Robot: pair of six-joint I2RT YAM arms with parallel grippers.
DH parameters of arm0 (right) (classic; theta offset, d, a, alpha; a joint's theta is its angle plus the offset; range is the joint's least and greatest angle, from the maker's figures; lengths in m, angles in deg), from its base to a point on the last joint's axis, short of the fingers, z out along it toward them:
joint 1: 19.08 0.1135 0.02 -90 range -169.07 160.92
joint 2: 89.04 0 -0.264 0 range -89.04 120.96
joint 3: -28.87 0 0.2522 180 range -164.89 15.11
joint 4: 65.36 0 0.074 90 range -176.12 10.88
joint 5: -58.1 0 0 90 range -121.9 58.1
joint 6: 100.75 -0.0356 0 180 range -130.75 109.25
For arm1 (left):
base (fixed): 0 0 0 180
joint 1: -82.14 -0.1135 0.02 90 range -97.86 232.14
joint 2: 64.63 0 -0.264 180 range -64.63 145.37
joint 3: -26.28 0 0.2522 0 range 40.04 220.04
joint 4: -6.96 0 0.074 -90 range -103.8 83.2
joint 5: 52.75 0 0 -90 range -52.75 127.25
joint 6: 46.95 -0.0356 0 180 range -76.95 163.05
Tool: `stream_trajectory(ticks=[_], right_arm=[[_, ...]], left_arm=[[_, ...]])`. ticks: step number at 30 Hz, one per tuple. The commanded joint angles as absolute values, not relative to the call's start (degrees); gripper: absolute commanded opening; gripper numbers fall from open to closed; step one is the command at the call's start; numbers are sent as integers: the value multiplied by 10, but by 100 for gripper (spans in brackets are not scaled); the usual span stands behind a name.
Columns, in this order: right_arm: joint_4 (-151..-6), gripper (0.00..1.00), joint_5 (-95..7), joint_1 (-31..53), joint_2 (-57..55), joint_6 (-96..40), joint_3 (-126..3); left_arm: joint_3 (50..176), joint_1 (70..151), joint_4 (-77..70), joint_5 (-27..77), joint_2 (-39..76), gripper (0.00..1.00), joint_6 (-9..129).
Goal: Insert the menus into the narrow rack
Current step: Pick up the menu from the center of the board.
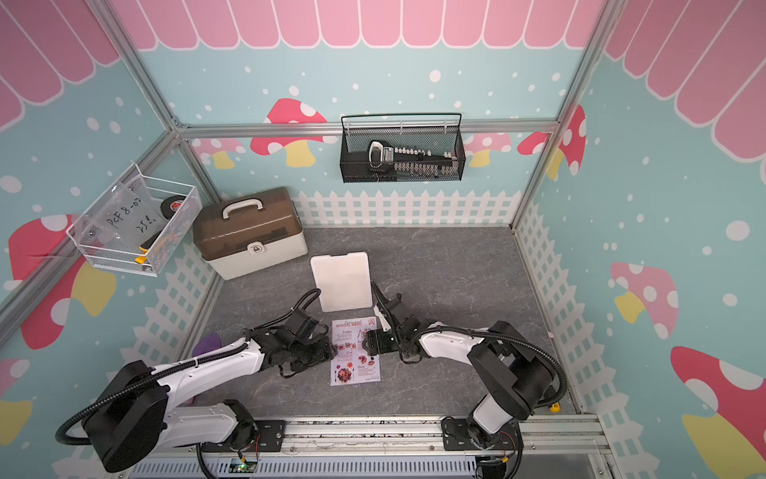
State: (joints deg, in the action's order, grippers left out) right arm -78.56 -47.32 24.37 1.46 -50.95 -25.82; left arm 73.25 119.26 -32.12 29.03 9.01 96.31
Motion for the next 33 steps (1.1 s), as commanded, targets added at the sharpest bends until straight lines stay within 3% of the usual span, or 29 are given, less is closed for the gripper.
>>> stream_trajectory(ticks=[1, 25, 33], right_arm=[[-786, 80, -491, 251, 38, -532, -255], [-595, 78, -593, 254, 90, -613, -206], [-594, 69, -598, 254, 88, -615, -205]], left_arm=[[720, 1196, -281, 272, 106, 75, 982], [689, 1196, -176, 211, 139, 70, 1001], [684, 1195, -175, 210, 135, 67, 1000]])
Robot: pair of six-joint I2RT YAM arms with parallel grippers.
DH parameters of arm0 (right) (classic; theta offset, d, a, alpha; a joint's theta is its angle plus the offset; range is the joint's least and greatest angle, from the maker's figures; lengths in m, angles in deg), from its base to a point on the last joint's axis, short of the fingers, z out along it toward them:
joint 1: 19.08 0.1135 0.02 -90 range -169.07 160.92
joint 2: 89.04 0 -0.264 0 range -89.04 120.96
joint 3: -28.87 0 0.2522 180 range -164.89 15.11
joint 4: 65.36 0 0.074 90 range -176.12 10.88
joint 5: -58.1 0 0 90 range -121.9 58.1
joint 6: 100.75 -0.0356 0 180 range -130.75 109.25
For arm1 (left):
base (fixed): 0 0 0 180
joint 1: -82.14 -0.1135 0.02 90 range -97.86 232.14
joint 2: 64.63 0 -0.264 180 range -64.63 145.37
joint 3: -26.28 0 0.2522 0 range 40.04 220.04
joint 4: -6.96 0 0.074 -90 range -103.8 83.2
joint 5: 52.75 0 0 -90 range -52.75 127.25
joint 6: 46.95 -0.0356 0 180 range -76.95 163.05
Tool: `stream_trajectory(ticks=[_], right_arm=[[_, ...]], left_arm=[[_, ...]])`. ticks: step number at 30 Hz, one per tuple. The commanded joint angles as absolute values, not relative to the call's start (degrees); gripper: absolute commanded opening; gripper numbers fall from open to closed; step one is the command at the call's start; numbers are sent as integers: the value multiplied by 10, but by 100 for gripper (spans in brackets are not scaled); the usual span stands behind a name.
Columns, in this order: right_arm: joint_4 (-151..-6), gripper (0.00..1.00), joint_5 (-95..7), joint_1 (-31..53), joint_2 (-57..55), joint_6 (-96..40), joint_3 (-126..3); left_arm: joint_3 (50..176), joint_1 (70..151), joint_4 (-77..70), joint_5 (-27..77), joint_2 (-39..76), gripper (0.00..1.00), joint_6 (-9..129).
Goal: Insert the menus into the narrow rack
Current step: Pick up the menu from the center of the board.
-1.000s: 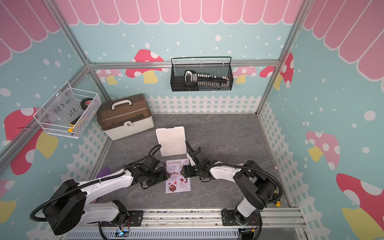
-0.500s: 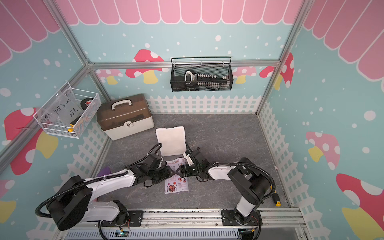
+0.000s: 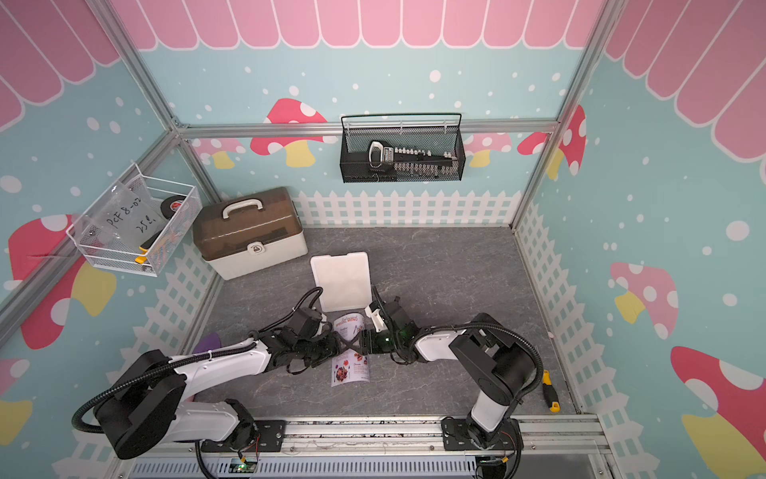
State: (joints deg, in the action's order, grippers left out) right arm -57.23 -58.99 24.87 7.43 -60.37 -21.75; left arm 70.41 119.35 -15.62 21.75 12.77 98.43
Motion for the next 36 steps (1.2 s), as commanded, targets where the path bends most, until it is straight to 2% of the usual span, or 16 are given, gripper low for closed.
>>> stream_trajectory(ticks=[1, 9, 11, 36], right_arm=[[-594, 67, -599, 254, 88, -615, -206], [-589, 45, -607, 254, 96, -617, -207], [-584, 43, -609, 254, 98, -620, -206], [-558, 42, -651, 243, 20, -617, -203]], left_arm=[[683, 1196, -175, 210, 134, 67, 1001], [678, 1195, -173, 210, 128, 66, 1002], [677, 1194, -173, 210, 125, 66, 1002], [679, 1134, -248, 177, -8, 66, 949]])
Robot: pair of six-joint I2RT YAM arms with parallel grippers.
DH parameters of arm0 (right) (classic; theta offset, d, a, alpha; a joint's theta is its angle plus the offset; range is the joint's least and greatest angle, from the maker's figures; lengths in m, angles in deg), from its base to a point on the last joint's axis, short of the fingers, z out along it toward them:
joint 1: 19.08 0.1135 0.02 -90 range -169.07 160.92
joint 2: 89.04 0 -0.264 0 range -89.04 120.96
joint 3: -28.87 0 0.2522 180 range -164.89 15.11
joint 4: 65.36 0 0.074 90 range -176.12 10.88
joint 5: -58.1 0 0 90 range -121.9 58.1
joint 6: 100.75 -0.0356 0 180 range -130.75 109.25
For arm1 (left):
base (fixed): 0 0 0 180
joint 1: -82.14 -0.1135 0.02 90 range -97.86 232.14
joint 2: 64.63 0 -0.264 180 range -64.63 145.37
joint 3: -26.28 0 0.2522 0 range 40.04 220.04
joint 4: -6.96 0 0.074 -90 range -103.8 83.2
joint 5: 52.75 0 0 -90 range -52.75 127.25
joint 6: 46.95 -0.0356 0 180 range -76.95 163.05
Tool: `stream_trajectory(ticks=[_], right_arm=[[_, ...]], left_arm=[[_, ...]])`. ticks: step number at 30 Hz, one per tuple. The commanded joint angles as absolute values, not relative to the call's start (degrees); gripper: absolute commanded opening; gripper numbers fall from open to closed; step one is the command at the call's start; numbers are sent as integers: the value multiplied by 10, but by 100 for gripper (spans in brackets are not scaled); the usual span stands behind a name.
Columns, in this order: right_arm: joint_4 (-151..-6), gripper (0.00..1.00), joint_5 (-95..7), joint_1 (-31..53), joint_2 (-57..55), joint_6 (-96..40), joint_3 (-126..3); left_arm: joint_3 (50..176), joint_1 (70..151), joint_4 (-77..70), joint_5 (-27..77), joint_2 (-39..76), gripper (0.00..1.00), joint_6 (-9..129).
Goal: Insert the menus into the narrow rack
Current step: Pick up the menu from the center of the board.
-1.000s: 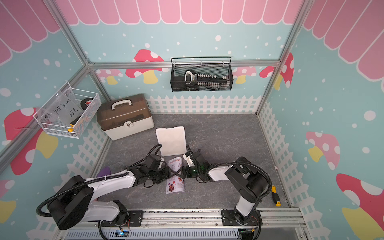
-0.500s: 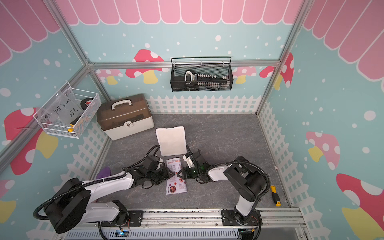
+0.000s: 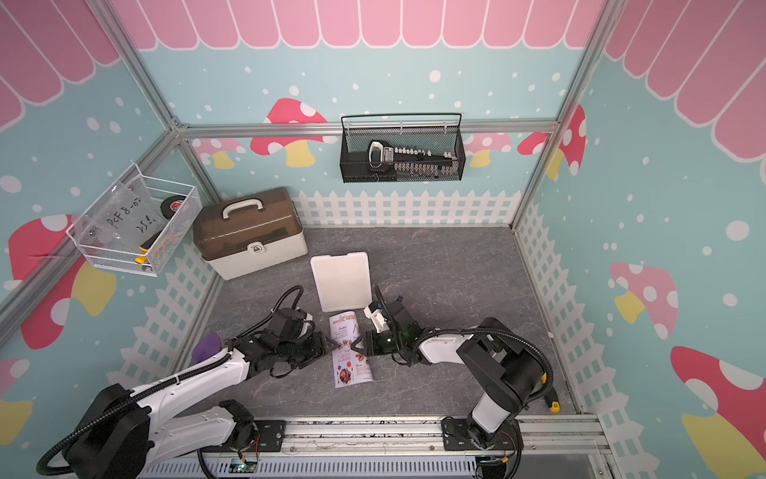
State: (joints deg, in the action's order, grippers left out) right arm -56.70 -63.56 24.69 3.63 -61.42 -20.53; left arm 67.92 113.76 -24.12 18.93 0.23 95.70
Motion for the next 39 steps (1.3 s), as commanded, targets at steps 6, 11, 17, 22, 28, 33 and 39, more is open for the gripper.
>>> stream_trajectory(ticks=[6, 11, 17, 22, 28, 33, 39], right_arm=[[-530, 42, -679, 243, 13, -632, -201], [-492, 42, -694, 242, 13, -652, -194], [-439, 42, -713, 242, 15, -681, -186], [-409, 43, -722, 242, 17, -695, -182], [-392, 43, -727, 242, 26, -705, -177], [-372, 43, -727, 242, 33, -716, -173], [-368, 43, -728, 241, 37, -719, -174]], left_arm=[[653, 1130, -185, 149, -41, 64, 964], [640, 1124, -172, 143, -71, 64, 964], [623, 1120, -157, 140, -98, 61, 966], [613, 1119, -135, 131, -108, 57, 970], [594, 1118, -99, 119, -132, 52, 982], [586, 1112, -112, 125, -159, 54, 982], [565, 1094, -128, 126, -196, 63, 982]])
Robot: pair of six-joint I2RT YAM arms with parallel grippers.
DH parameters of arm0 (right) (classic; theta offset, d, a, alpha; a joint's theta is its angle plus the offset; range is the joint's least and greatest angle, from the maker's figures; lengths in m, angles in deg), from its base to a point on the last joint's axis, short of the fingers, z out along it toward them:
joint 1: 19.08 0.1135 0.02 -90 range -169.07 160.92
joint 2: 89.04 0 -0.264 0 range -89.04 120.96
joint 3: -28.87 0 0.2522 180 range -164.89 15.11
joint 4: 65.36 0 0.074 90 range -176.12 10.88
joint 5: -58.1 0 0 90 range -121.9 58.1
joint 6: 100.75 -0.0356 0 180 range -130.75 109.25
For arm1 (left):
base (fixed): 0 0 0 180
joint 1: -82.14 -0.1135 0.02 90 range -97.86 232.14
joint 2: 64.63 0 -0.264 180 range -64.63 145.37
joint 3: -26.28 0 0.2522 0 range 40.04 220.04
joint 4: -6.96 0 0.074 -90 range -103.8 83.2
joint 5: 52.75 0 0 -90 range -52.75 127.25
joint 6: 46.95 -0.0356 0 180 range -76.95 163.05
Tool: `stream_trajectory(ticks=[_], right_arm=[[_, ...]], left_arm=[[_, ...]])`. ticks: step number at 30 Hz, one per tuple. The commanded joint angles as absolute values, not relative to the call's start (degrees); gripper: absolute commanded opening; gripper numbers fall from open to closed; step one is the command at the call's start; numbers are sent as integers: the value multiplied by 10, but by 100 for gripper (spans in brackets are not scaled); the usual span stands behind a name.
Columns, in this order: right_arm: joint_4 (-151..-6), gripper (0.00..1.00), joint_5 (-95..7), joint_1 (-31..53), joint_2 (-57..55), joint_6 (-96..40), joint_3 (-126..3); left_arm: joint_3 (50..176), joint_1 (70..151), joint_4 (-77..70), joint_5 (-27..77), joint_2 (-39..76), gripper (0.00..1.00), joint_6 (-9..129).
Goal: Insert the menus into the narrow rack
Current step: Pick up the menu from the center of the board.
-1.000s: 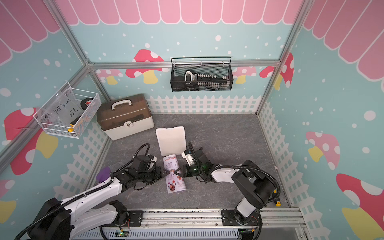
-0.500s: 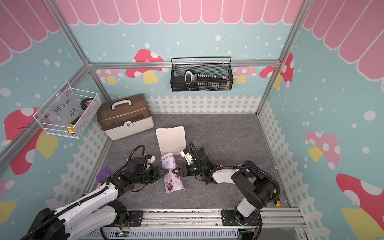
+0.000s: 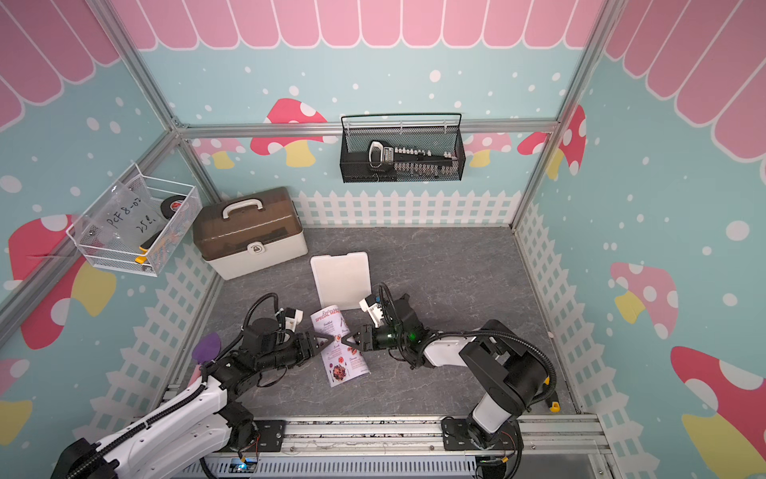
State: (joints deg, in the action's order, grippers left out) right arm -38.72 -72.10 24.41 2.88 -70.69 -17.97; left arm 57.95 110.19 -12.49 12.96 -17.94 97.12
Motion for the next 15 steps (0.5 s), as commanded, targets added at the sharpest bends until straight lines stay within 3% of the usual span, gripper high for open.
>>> stream_trajectory(ticks=[1, 15], right_arm=[[-366, 43, -728, 242, 38, -719, -175], [-300, 43, -749, 240, 50, -758, -175]], left_arm=[[562, 1092, -126, 124, -202, 63, 982], [503, 1087, -69, 119, -291, 63, 1006]])
